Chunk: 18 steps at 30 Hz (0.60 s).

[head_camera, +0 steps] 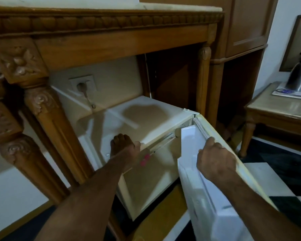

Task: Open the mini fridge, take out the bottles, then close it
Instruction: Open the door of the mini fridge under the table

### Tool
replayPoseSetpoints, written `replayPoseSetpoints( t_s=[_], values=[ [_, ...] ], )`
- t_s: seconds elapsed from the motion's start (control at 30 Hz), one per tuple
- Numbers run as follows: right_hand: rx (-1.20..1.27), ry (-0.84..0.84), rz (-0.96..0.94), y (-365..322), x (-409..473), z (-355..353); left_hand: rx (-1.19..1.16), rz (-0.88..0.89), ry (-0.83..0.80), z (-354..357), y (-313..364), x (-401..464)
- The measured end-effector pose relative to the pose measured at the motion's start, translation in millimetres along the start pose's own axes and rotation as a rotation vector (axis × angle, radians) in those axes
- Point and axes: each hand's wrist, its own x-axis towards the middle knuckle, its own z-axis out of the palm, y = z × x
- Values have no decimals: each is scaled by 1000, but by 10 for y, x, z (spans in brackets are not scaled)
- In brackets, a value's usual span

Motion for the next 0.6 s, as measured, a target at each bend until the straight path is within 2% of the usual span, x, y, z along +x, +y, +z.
replayPoseSetpoints(
  t_s=[0.03, 0.1, 0.17, 0.2, 0.4, 0.47, 0.5, 0.57, 0.6],
  values=[
    [8, 6, 65, 80, 22, 64, -44, 1, -30, 26, -2, 31],
    [12, 52, 153, 289, 73, 178, -121, -109, -166, 85, 10, 103],
    [-6, 111, 166, 549, 137, 273, -151, -250, -162, 202, -34, 230],
    [-32, 131, 148, 665, 167, 296, -152, -263, -153, 246, -50, 272],
    [21, 180, 180, 938, 346, 361, -82, -188, -150, 295, -77, 306],
    [91, 305, 216, 978, 283, 420, -69, -174, -159, 305, -72, 327],
    [152, 382, 192, 987, 176, 484, -70, -159, -161, 355, -82, 336],
    [201, 502, -17, 910, -198, 686, -26, -112, -130, 418, -117, 339],
    [185, 460, -126, 914, -388, 911, -8, -104, -101, 431, -115, 340]
  ],
)
